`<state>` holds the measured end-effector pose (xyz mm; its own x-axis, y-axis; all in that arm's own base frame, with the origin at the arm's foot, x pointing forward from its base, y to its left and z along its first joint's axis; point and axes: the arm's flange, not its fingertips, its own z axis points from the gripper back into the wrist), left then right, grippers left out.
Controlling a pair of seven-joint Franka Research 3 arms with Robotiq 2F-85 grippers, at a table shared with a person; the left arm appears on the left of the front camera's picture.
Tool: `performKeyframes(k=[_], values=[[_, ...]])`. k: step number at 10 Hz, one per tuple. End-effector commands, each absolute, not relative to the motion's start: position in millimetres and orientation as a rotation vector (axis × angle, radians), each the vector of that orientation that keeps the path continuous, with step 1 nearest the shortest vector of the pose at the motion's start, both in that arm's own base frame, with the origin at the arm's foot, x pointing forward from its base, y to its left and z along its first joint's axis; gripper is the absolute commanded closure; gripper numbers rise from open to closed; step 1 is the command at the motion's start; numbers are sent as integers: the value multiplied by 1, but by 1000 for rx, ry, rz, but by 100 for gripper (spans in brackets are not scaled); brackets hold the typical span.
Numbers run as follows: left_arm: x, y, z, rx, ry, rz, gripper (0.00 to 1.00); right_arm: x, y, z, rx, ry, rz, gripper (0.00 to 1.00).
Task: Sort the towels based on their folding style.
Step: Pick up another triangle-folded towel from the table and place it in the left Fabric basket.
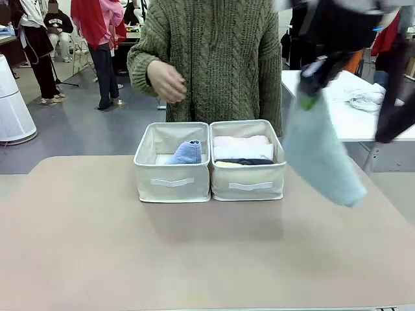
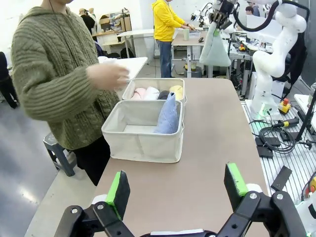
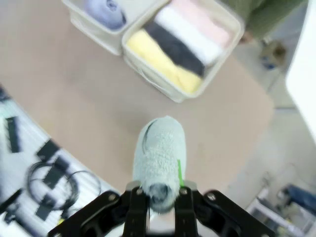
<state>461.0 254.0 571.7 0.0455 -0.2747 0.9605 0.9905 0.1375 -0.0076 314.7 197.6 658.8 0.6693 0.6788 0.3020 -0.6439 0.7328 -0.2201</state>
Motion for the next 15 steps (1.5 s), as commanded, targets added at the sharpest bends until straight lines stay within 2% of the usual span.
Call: performKeyframes(k=[1, 3, 4, 5, 10, 12, 15], values=[[459, 253, 572, -909, -1046, -1204, 0, 334, 238, 650, -173, -353, 878, 82], [459, 253, 572, -909, -1046, -1204, 0, 329, 256, 644, -150, -355, 899, 82], [459, 253, 572, -909, -1046, -1204, 0, 320, 240, 647, -178, -363, 843, 82], [459, 253, 572, -909, -1046, -1204, 0, 331, 269, 631, -140, -323, 892, 82], [459, 253, 572, -909, -1046, -1204, 0, 332, 267, 631, -149, -318, 889, 82], [459, 253, 572, -909, -1046, -1204, 0, 385, 303, 656, 28, -356, 1239, 82], [459, 253, 572, -909, -1046, -1204, 0, 442, 362, 675, 129, -398, 1609, 82]])
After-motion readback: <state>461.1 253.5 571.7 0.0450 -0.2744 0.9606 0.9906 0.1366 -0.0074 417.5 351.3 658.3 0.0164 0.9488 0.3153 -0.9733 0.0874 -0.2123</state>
